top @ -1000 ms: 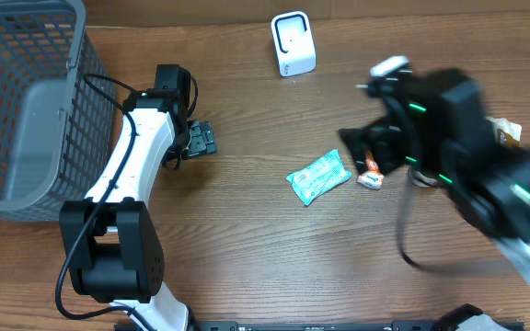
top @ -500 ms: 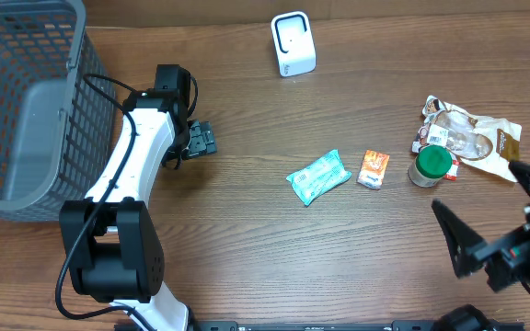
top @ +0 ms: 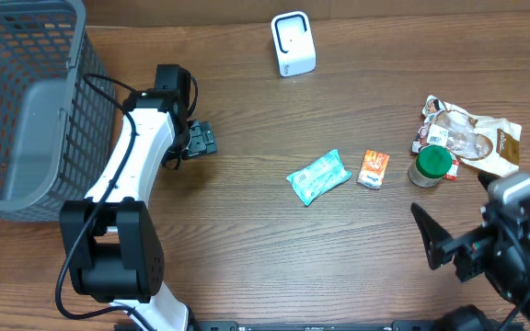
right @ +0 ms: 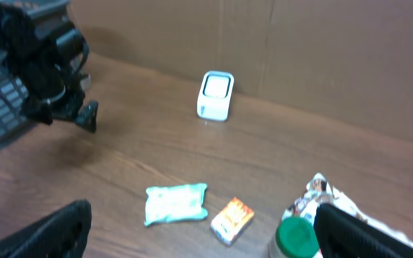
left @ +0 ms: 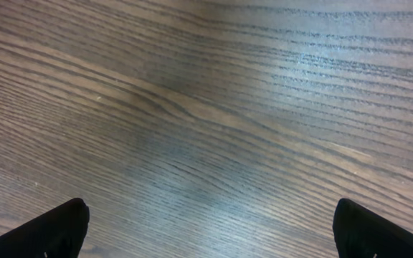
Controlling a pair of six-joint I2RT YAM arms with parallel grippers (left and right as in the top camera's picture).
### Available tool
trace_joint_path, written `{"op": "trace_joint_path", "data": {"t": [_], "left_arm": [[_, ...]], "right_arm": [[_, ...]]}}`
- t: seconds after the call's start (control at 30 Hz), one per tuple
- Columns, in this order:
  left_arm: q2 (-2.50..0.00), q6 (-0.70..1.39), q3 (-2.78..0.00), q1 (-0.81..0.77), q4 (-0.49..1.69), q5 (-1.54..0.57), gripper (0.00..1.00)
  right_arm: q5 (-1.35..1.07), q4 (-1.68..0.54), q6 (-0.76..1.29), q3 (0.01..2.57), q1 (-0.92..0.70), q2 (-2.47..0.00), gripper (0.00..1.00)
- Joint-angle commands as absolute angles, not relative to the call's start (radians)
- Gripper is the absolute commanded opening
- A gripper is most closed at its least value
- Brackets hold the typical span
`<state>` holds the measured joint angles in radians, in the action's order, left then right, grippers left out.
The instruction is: Scan the item barcode
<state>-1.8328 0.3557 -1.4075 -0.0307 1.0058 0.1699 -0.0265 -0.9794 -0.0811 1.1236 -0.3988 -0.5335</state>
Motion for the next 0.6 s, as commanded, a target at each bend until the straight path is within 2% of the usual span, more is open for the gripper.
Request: {"op": "trace_joint_path", "data": {"t": [0.0, 0.27, 0.57], "left_arm": [[-1.818, 0.344, -1.408, -0.032, 1.007, 0.183, 1.0], [-1.818, 0.344, -1.408, -0.032, 1.007, 0.183, 1.0], [-1.818, 0.344, -1.408, -0.032, 1.007, 0.183, 1.0]], "right_arm": [[-0.056, -0.904, -0.074, 0.986, -0.374, -0.419, 1.0], [-0.161, -0.649, -0.073, 0.697, -0.289, -0.194, 1.0], [-0.159, -0.281, -0.025, 0.492, -0.285, -0.064, 1.0]]}}
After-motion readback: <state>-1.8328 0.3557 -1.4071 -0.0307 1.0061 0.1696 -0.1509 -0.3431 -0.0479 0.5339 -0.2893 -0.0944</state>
